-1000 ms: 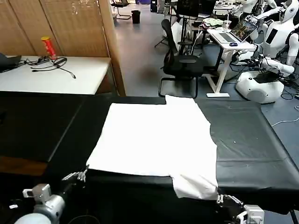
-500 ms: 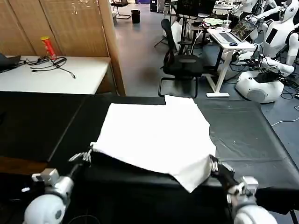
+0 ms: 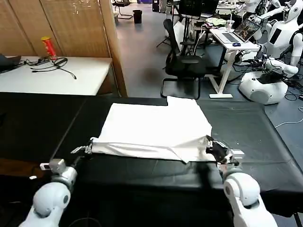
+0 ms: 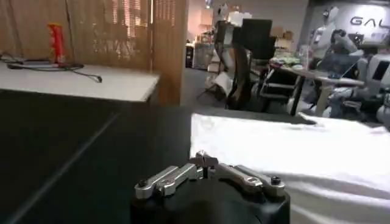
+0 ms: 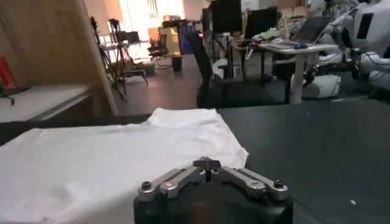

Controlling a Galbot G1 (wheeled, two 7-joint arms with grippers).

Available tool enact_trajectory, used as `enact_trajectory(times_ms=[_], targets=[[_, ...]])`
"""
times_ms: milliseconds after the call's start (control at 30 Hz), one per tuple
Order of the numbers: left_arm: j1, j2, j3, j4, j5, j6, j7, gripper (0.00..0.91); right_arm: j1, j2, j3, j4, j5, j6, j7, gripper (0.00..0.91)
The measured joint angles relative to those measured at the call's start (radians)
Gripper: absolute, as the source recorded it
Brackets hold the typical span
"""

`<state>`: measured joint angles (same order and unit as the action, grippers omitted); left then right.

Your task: Fold and organize the clothes.

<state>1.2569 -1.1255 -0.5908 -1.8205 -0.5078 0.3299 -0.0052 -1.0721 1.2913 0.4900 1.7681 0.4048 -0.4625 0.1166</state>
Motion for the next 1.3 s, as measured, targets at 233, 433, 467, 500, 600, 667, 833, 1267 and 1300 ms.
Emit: enact_trajectory(times_ms=[233, 433, 467, 500, 600, 667, 833, 1267, 1300], targets=[[-0.076, 0.001, 0.035, 0.079, 0.053, 0.000, 0.014, 0.000, 0.074, 0.016, -0.027, -0.088, -0.002, 0.004, -0.009, 0.000], [-0.126, -0.001, 0.065, 0.135, 0.064, 0.001, 0.015, 0.878, 0.071, 0.000, -0.027, -0.090, 0.003, -0.014, -0.038, 0.878], [-0.134, -0.001, 0.069, 0.142, 0.066, 0.003, 0.014, 0.878, 0.062, -0.005, -0.025, -0.080, 0.004, -0.021, -0.043, 0.878], [-0.141, -0.003, 0.072, 0.147, 0.067, 0.003, 0.014, 0.878, 0.051, -0.012, -0.023, -0.067, 0.007, -0.028, -0.047, 0.878], [-0.158, -0.006, 0.074, 0.151, 0.068, 0.003, 0.013, 0.878, 0.007, -0.029, -0.016, -0.014, 0.009, -0.053, -0.059, 0.878], [-0.160, -0.007, 0.074, 0.147, 0.068, 0.004, 0.010, 0.878, -0.031, -0.045, -0.010, 0.036, 0.009, -0.067, -0.065, 0.878], [-0.144, -0.003, 0.065, 0.125, 0.076, 0.017, 0.010, 0.878, -0.134, -0.086, 0.017, 0.150, 0.004, -0.084, -0.074, 0.878], [-0.021, 0.007, 0.026, 0.062, 0.020, 0.060, 0.021, 0.878, -0.295, -0.131, 0.059, 0.234, -0.020, -0.082, -0.102, 0.692], [-0.014, 0.007, 0.024, 0.060, 0.013, 0.062, 0.021, 0.878, -0.298, -0.129, 0.057, 0.232, -0.024, -0.082, -0.103, 0.692]])
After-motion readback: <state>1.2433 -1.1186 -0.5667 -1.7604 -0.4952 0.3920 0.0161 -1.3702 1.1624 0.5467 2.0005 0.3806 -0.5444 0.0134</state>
